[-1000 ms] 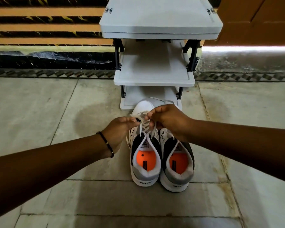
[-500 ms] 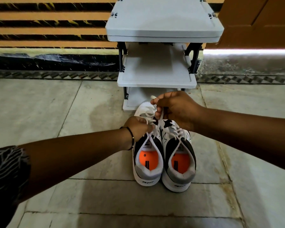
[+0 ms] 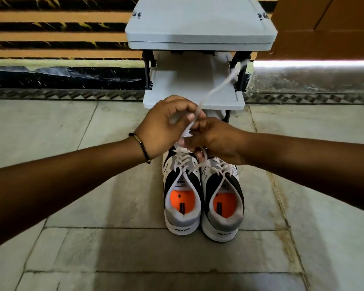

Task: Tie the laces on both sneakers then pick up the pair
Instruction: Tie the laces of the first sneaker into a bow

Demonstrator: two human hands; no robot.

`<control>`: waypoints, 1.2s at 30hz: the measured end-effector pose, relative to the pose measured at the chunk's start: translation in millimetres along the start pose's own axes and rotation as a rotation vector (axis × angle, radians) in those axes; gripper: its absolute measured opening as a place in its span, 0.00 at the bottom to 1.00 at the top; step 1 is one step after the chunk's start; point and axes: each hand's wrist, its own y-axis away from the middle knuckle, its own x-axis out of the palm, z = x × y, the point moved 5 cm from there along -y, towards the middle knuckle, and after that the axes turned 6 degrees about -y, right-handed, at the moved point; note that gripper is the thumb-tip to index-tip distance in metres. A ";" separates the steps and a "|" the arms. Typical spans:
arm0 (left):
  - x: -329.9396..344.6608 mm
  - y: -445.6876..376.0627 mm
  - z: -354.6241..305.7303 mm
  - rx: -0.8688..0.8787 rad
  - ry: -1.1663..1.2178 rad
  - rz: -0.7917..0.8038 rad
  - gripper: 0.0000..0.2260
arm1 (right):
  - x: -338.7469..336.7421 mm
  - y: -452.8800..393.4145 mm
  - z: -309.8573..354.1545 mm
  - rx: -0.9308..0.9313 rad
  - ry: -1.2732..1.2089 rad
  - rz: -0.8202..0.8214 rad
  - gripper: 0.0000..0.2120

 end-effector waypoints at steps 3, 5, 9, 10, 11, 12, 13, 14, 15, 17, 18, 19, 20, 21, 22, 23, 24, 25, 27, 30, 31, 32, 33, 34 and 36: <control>4.8 -0.5 9.0 -0.090 0.010 0.024 0.10 | -3.3 -2.2 8.1 -0.079 -0.015 -0.076 0.06; 5.3 0.0 21.1 -0.244 0.060 0.045 0.10 | -10.2 -2.4 9.6 -0.076 -0.033 -0.111 0.05; 7.1 2.3 33.0 -0.352 0.018 0.197 0.07 | -24.0 -1.3 10.5 -0.038 -0.063 -0.150 0.07; 7.4 2.6 34.7 -0.388 0.058 0.217 0.07 | -25.3 -1.2 10.8 -0.034 -0.078 -0.146 0.06; 7.5 3.9 36.6 -0.463 0.146 0.246 0.07 | -26.1 -1.2 11.3 -0.028 -0.093 -0.138 0.07; 8.0 6.3 38.8 -0.563 0.269 0.297 0.06 | -26.4 -1.3 11.6 -0.023 -0.107 -0.129 0.08; 9.4 9.2 39.0 -0.655 0.400 0.373 0.06 | -26.9 -1.8 11.9 -0.021 -0.125 -0.121 0.10; 11.2 12.0 38.1 -0.705 0.491 0.468 0.06 | -27.6 -2.3 12.1 -0.020 -0.141 -0.118 0.12; 13.0 14.5 35.7 -0.721 0.544 0.555 0.07 | -28.1 -2.6 12.5 -0.021 -0.152 -0.110 0.13; 17.3 17.2 32.5 -0.696 0.565 0.654 0.08 | -27.9 -3.1 13.8 -0.028 -0.141 -0.087 0.11; 19.1 16.5 32.1 -0.659 0.524 0.667 0.07 | -27.7 -3.1 14.4 -0.034 -0.121 -0.078 0.09; 20.0 14.6 32.0 -0.607 0.446 0.647 0.06 | -27.8 -3.3 14.9 -0.043 -0.097 -0.075 0.06; 20.1 11.5 32.5 -0.538 0.338 0.605 0.04 | -27.8 -3.4 15.2 -0.057 -0.067 -0.078 0.05; 19.1 8.6 31.8 -0.469 0.225 0.553 0.01 | -27.6 -3.3 15.6 -0.078 -0.036 -0.085 0.05; 18.1 6.0 32.4 -0.405 0.118 0.499 0.03 | -27.1 -2.9 15.9 -0.102 -0.009 -0.096 0.05; 16.9 4.5 33.9 -0.358 0.019 0.445 0.07 | -26.6 -2.8 16.0 -0.124 0.006 -0.109 0.04; 15.0 3.6 36.5 -0.327 -0.073 0.389 0.10 | -26.4 -2.6 16.0 -0.141 0.014 -0.124 0.03; 12.1 3.4 37.8 -0.313 -0.143 0.330 0.14 | -27.0 -2.8 16.2 -0.158 0.012 -0.139 0.03; 7.1 4.6 38.0 -0.325 -0.177 0.256 0.19 | -29.0 -3.2 17.9 -0.193 -0.001 -0.163 0.04; 8.8 6.9 36.7 -0.503 0.092 0.247 0.12 | -30.1 -3.3 22.3 -0.252 0.006 -0.180 0.06; 11.5 7.5 36.4 -0.589 0.242 0.241 0.10 | -29.5 -3.2 23.6 -0.272 0.013 -0.183 0.06; 14.4 8.0 36.9 -0.666 0.383 0.225 0.09 | -29.3 -2.8 24.5 -0.291 0.017 -0.187 0.05; 15.7 8.3 37.2 -0.721 0.503 0.206 0.08 | -29.3 -2.8 25.5 -0.308 0.016 -0.194 0.05; 15.9 8.2 37.6 -0.757 0.608 0.190 0.08 | -29.8 -2.7 26.1 -0.320 0.010 -0.200 0.05; 14.1 6.7 37.0 -0.801 0.779 0.168 0.08 | -30.6 -2.9 27.2 -0.332 0.001 -0.204 0.03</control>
